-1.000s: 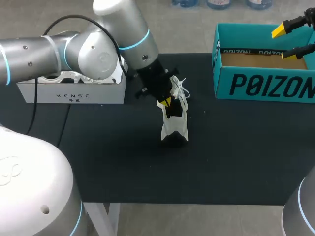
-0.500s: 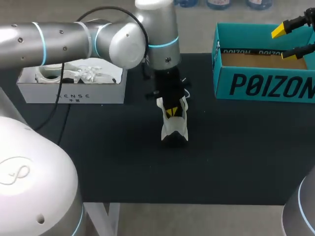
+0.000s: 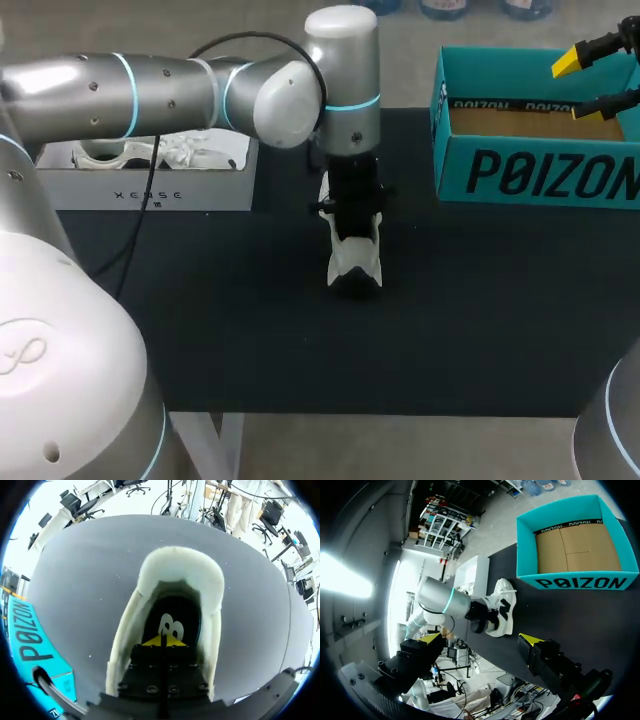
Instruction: Take the shoe out of the shoebox, open the shoe tongue, remove and reinsert the insole, then place the shoe into the shoebox
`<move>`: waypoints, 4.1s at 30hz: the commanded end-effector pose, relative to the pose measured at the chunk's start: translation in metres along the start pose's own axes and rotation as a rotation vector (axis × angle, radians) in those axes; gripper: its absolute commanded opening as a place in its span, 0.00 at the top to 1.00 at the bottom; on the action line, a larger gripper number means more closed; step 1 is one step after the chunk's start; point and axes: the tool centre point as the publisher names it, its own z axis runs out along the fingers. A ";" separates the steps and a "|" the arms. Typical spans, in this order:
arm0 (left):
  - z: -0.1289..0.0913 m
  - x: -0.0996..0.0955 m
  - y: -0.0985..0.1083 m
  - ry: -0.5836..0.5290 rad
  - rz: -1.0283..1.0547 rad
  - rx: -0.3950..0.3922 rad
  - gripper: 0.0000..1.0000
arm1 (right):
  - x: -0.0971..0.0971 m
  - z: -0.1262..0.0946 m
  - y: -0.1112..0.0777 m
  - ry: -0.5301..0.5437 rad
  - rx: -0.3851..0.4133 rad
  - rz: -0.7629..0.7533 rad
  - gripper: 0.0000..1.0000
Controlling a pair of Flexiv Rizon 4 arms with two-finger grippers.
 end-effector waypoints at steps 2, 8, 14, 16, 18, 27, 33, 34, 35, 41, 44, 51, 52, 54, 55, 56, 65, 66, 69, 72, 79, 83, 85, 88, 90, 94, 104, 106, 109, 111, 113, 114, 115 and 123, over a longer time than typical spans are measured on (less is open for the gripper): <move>0.014 0.011 0.008 -0.062 0.098 -0.036 1.00 | 0.000 0.000 -0.001 -0.002 -0.001 0.001 0.00; 0.027 0.013 0.013 -0.053 0.144 -0.051 1.00 | 0.000 0.000 -0.001 -0.002 -0.001 0.001 0.00; -0.004 0.011 0.010 -0.101 0.177 -0.090 1.00 | 0.000 0.000 -0.001 -0.002 -0.001 0.001 0.00; -0.014 0.009 0.013 -0.105 0.179 -0.094 1.00 | 0.000 0.000 -0.001 -0.002 -0.001 0.001 0.00; -0.019 0.007 0.019 -0.087 0.195 -0.121 1.00 | 0.000 0.000 -0.001 -0.002 -0.001 0.001 0.00; -0.037 -0.006 0.033 -0.086 0.216 -0.143 1.00 | 0.000 0.000 -0.001 -0.002 -0.001 0.001 0.00; -0.036 -0.007 0.044 -0.071 0.230 -0.166 1.00 | 0.000 0.000 -0.001 -0.002 -0.001 0.001 0.00; -0.036 -0.006 0.046 -0.069 0.234 -0.169 1.00 | 0.000 0.000 -0.001 -0.002 -0.001 0.001 0.00; -0.036 -0.006 0.046 -0.066 0.236 -0.174 0.98 | 0.000 0.000 -0.001 -0.002 -0.001 0.001 0.00; -0.041 -0.003 0.041 -0.058 0.226 -0.184 0.00 | 0.000 0.000 -0.001 -0.002 -0.001 0.001 0.00; -0.045 -0.001 0.038 -0.053 0.218 -0.192 0.00 | 0.000 0.000 -0.001 -0.002 -0.001 0.001 0.00; -0.053 0.000 0.033 -0.057 0.202 -0.220 0.00 | 0.000 0.000 -0.001 -0.002 -0.001 0.001 0.00; -0.053 0.000 0.033 -0.056 0.202 -0.221 0.00 | 0.000 0.000 -0.001 -0.002 -0.001 0.001 0.00; -0.053 -0.001 0.033 -0.052 0.201 -0.224 0.00 | 0.000 0.000 -0.001 -0.002 -0.001 0.001 0.00; -0.053 -0.001 0.033 -0.051 0.201 -0.225 0.00 | 0.000 0.000 -0.001 -0.002 -0.001 0.001 0.00; -0.053 -0.002 0.032 -0.050 0.201 -0.224 0.00 | 0.000 0.000 -0.001 -0.002 -0.001 0.001 0.00; -0.061 -0.009 0.035 -0.070 0.195 -0.252 0.00 | 0.000 0.000 -0.001 -0.002 -0.001 0.001 0.00; -0.062 -0.009 0.034 -0.073 0.197 -0.255 0.00 | 0.000 0.000 -0.001 -0.002 -0.001 0.001 0.00; -0.063 -0.009 0.035 -0.081 0.193 -0.262 0.00 | 0.000 0.000 -0.001 -0.002 -0.001 0.001 0.00; -0.063 -0.008 0.037 -0.079 0.186 -0.267 0.00 | 0.000 0.000 -0.001 -0.002 -0.001 0.001 0.00; -0.073 -0.008 0.039 -0.083 0.177 -0.286 0.00 | 0.000 0.000 -0.001 -0.002 -0.001 0.001 0.00; -0.085 -0.008 0.039 -0.091 0.172 -0.308 0.00 | 0.000 0.000 -0.001 -0.002 -0.001 0.001 0.00; -0.092 -0.008 0.039 -0.096 0.171 -0.320 0.00 | 0.000 0.000 -0.001 -0.002 -0.001 0.001 0.00; -0.106 -0.005 0.043 -0.092 0.160 -0.362 0.00 | 0.000 0.000 -0.001 -0.002 -0.001 0.001 0.00; -0.117 -0.003 0.048 -0.088 0.156 -0.387 0.00 | 0.000 0.000 -0.001 -0.002 -0.001 0.001 0.00; -0.137 0.000 0.057 -0.103 0.130 -0.426 0.00 | 0.000 0.000 -0.001 -0.002 -0.001 0.001 0.00; -0.135 -0.014 0.088 -0.142 0.083 -0.397 1.00 | 0.000 0.000 -0.001 -0.002 -0.001 0.001 0.00; -0.131 -0.018 0.085 -0.143 0.088 -0.389 1.00 | 0.000 0.000 -0.001 -0.002 -0.001 0.001 0.00; -0.125 -0.023 0.081 -0.147 0.101 -0.377 1.00 | 0.000 0.000 -0.001 -0.002 -0.001 0.001 0.00; -0.119 -0.023 0.081 -0.141 0.098 -0.367 1.00 | 0.000 0.000 -0.001 -0.002 -0.001 0.001 0.00; -0.113 -0.023 0.080 -0.113 0.084 -0.354 1.00 | 0.000 0.000 -0.001 -0.002 -0.001 0.001 0.00; -0.110 -0.022 0.077 -0.105 0.081 -0.342 1.00 | 0.000 0.000 -0.001 -0.002 -0.001 0.001 0.00; -0.109 -0.022 0.074 -0.097 0.070 -0.328 1.00 | 0.000 0.000 -0.001 -0.002 -0.001 0.001 0.00; -0.094 -0.009 0.044 -0.012 -0.073 -0.253 1.00 | 0.000 0.000 -0.001 -0.002 -0.001 0.001 0.00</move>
